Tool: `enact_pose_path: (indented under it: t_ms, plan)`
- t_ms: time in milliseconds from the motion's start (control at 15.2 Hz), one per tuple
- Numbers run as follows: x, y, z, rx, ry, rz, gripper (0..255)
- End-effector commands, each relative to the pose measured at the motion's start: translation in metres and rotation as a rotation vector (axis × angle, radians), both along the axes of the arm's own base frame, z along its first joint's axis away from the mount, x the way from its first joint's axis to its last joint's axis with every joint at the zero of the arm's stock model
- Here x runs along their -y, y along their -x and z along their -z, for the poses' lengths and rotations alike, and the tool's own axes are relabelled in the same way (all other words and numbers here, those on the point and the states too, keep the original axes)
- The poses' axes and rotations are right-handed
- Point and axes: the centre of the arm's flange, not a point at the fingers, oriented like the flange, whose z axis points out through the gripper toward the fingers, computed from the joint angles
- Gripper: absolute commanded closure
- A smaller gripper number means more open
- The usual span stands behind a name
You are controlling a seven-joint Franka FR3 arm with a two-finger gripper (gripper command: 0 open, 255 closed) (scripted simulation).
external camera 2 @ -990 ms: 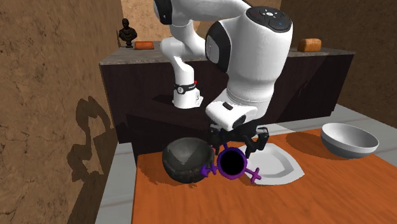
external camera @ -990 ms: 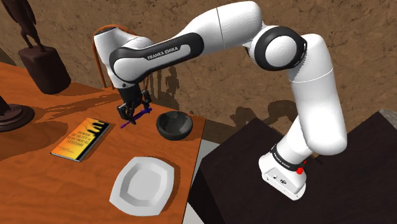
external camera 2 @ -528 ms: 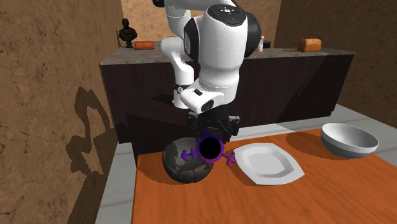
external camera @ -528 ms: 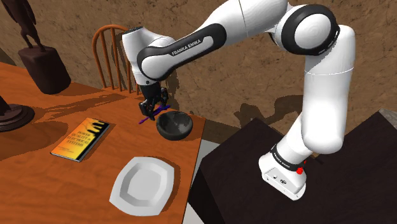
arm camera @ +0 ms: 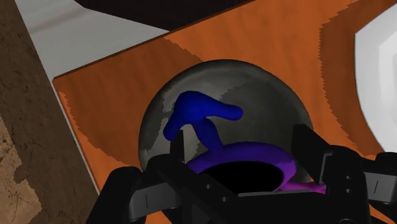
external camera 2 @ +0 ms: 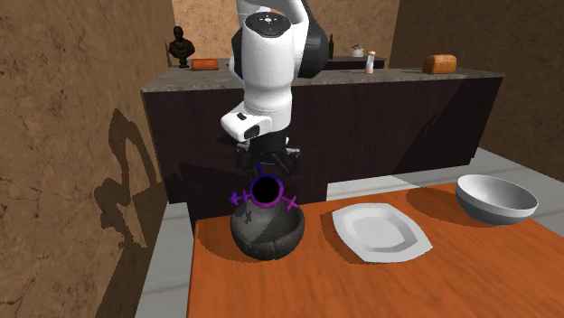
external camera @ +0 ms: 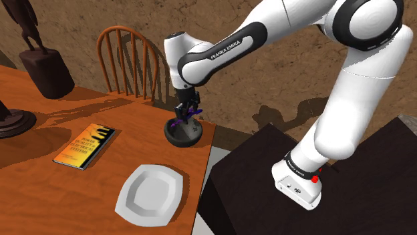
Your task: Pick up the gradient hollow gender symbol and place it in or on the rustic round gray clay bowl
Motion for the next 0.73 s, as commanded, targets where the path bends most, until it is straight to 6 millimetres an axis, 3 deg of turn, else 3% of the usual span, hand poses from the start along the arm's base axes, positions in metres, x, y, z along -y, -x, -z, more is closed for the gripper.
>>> enact_pose_path:
  t_ms: [0,660]
  plan:
    - [0.007,0.002,0.009,0.000,0.000,-0.001,255]
    - [0.007,0.002,0.062,0.000,0.000,-0.001,255]
